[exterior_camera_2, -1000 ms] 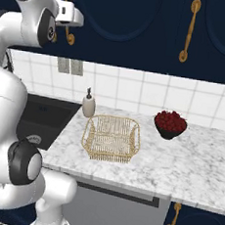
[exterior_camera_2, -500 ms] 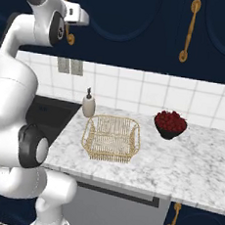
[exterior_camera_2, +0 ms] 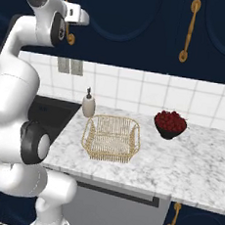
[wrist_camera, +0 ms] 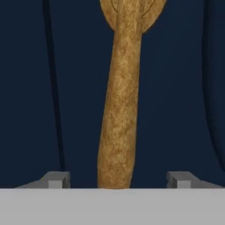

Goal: Open the cabinet, pick up the bread from the cabinet and place it in the basket. Then move the basket to the dining counter.

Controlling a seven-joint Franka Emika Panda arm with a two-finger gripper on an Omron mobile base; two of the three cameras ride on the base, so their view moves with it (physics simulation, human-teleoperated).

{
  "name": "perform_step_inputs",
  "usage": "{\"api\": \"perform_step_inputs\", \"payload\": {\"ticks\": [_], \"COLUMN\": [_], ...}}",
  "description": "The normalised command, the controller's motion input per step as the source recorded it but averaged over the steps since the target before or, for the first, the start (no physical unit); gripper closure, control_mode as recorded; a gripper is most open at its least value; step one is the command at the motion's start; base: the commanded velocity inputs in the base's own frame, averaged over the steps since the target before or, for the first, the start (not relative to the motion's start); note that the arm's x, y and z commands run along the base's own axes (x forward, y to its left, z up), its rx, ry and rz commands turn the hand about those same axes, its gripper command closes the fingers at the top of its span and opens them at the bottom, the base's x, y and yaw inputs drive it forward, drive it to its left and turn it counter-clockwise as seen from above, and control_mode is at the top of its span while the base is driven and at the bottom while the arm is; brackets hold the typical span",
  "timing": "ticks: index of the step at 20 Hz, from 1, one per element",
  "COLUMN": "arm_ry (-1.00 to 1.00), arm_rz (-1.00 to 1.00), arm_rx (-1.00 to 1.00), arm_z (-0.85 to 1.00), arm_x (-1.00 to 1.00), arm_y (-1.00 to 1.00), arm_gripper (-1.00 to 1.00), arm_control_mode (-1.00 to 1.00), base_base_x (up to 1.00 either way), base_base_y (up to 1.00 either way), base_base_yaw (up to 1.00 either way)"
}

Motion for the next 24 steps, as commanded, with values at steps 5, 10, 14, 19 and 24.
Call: {"api": "perform_step_inputs", "payload": {"ticks": [5,10,14,19,24], "arm_ry": [-0.07,0.00,0.00,-0.11,-0.12], "arm_rz": [0.00,0.00,-0.04,0.00,0.00], "arm_rx": [0.00,0.00,0.00,0.07,0.14], "arm_z": [-0.33,-0.39,-0.34,-0.28,-0.04], "arm_x": [0.44,0.21,0.00,-0.30,-0.86], "arm_y": [0.00,-0.43,-1.00,-1.00,-1.00], "arm_gripper": [1.00,1.00,1.00,1.00,1.00], "arm_control_mode": [-1.00,-1.00,-1.00,-1.00,-1.00], "base_base_x": [0.00,0.00,0.00,0.00,0.00], "base_base_y": [0.00,0.00,0.00,0.00,0.00], "base_base_yaw": [0.00,0.00,0.00,0.00,0.00]}}
